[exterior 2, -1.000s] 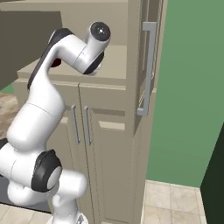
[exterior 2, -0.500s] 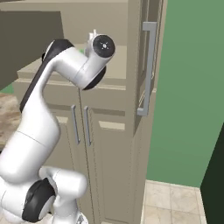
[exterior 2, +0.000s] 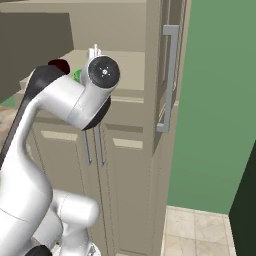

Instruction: There is a tray on the dining counter. Grab the cup, mug, and pitcher and place them on the tray. The pitcher may be placed next to the tray if it cannot fit the tray.

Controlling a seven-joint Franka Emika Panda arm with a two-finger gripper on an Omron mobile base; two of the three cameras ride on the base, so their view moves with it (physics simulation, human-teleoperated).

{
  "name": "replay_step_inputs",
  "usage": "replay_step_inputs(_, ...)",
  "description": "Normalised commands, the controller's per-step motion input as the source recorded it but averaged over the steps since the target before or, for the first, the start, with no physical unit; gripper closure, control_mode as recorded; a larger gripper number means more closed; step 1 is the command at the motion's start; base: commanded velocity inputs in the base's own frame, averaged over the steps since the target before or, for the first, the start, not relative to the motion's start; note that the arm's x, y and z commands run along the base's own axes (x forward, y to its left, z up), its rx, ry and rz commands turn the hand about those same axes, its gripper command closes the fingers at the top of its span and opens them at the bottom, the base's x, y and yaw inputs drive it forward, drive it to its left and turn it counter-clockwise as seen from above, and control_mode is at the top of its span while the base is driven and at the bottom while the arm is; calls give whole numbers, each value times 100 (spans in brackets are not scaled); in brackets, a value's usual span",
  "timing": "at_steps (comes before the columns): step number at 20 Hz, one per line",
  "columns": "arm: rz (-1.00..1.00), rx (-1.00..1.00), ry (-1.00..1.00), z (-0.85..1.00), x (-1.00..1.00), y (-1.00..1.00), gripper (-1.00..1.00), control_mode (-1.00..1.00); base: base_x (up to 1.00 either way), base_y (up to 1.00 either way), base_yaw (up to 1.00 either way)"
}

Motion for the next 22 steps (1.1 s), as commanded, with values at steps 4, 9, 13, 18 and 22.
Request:
replay_step_inputs(4,0,-1,1,-5,-68,0,100,-100,0,0,0)
replay_step_inputs(9,0,-2,3,-3,-39,0,100,-100,0,0,0)
replay_step_inputs(13,0,-5,5,-1,-13,1,100,-100,0,0,0)
replay_step_inputs(18,0,-4,6,0,-4,0,100,-100,0,0,0)
replay_step_inputs(22,0,-1,3,0,-2,0,100,-100,0,0,0)
